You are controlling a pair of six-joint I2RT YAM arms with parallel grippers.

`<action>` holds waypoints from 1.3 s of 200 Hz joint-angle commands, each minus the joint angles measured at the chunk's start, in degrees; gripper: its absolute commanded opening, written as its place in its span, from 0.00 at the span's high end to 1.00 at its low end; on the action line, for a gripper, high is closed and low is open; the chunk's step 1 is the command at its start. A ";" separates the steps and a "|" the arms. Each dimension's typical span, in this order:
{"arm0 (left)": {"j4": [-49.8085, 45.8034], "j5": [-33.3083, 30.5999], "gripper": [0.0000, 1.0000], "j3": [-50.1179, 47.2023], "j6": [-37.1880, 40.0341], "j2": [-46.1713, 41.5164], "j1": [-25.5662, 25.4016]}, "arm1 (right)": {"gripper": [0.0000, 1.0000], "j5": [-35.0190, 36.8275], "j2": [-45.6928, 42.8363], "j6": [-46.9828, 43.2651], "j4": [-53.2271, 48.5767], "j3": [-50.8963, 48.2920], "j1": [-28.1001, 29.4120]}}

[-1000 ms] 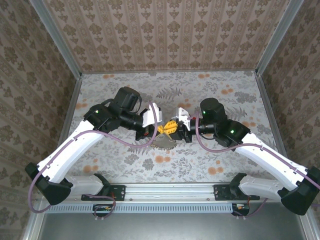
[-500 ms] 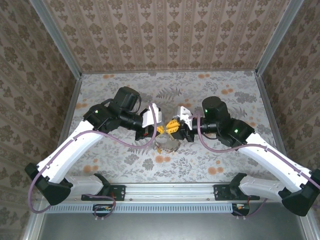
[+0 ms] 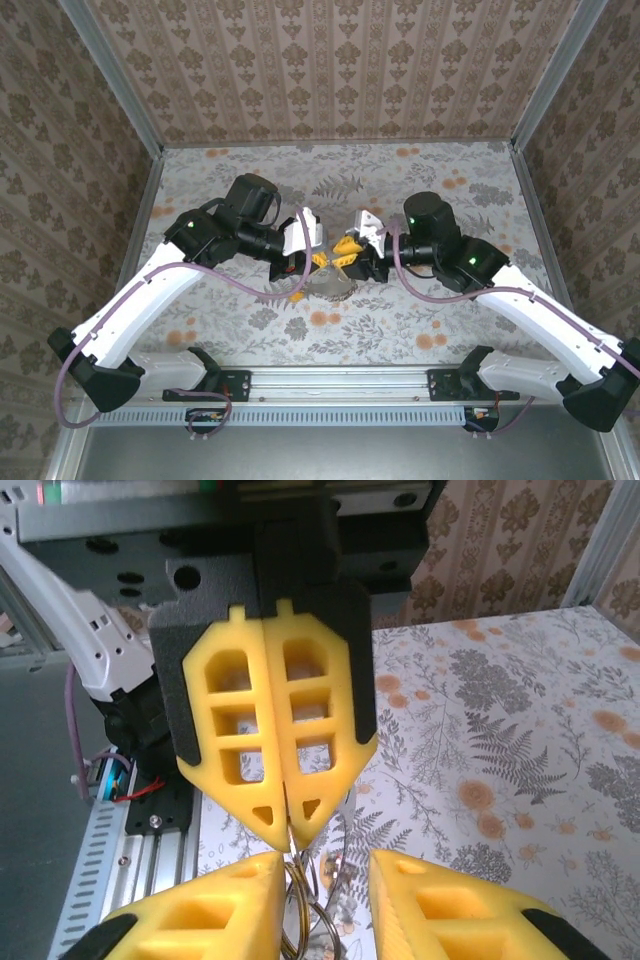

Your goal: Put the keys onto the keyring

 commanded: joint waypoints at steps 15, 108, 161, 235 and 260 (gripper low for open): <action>-1.57 0.38 1.00 -0.19 1.81 -1.66 -0.67 | 0.69 -0.49 -0.90 3.84 1.06 2.80 -2.66; 0.40 0.37 1.00 -1.05 1.10 -3.11 -1.41 | 0.65 -2.46 0.82 -1.11 -0.20 0.79 -1.69; 0.62 0.23 1.00 -0.93 0.75 -2.89 -1.41 | 0.63 -4.06 1.56 -1.36 -0.45 0.26 0.15; 1.67 0.55 1.00 -1.69 0.17 -3.72 -0.78 | 0.63 -4.87 1.92 -1.91 -1.84 0.10 1.21; 2.11 0.65 1.00 -1.72 -0.01 -3.95 -0.71 | 0.63 -4.99 2.36 -2.13 -2.38 0.25 1.65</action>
